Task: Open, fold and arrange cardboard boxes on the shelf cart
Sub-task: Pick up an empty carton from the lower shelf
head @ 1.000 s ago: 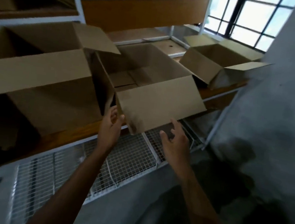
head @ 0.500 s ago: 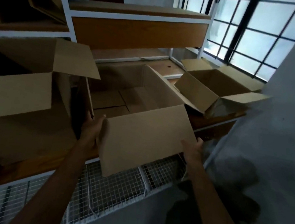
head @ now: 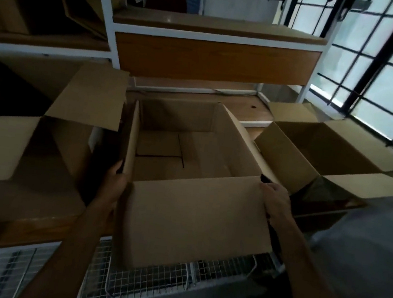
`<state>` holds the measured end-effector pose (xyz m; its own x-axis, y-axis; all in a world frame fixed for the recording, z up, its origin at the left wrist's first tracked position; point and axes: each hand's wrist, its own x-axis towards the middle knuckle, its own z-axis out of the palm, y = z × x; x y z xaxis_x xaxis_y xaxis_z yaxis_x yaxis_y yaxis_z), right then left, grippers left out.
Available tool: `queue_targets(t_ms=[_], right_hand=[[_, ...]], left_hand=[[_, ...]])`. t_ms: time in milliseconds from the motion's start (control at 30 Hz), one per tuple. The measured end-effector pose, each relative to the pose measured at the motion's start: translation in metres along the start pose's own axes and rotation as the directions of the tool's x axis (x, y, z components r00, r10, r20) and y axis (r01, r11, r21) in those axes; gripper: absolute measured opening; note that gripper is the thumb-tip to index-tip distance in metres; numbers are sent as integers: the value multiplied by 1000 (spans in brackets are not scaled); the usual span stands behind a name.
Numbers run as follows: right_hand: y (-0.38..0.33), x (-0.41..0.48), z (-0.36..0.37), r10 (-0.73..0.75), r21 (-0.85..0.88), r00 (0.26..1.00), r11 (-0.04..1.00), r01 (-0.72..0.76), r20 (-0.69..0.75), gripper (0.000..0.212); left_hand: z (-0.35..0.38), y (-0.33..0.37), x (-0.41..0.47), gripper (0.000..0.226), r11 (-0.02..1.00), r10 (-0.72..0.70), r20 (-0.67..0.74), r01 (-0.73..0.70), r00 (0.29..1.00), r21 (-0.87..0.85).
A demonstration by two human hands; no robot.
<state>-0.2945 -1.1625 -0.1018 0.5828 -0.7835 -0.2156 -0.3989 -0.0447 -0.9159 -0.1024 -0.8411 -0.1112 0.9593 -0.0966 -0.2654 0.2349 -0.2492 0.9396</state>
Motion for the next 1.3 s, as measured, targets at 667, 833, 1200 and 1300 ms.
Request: queue_targets(t_ms=[667,833,1200,1300], right_hand=[[36,20,-96,63,-335,965,942,27,254,68],[44,6,-99,22,-212,942,976,52,334,46],[128,-123,-102,-41,-158,963,984,86,267,39],[151,-154,-93,-60,-216,974,970,109,219,37]], left_hand=[[64,-44,-197,75,989,-133,-220,143,966,28],[82,-50,-214,71,972,-225,-420,235,879,-29],[18,-168,-331,35,944,-305,-465,201,831,-260],[7,-189,-371,28,943,-284,-493,148,822,-297]])
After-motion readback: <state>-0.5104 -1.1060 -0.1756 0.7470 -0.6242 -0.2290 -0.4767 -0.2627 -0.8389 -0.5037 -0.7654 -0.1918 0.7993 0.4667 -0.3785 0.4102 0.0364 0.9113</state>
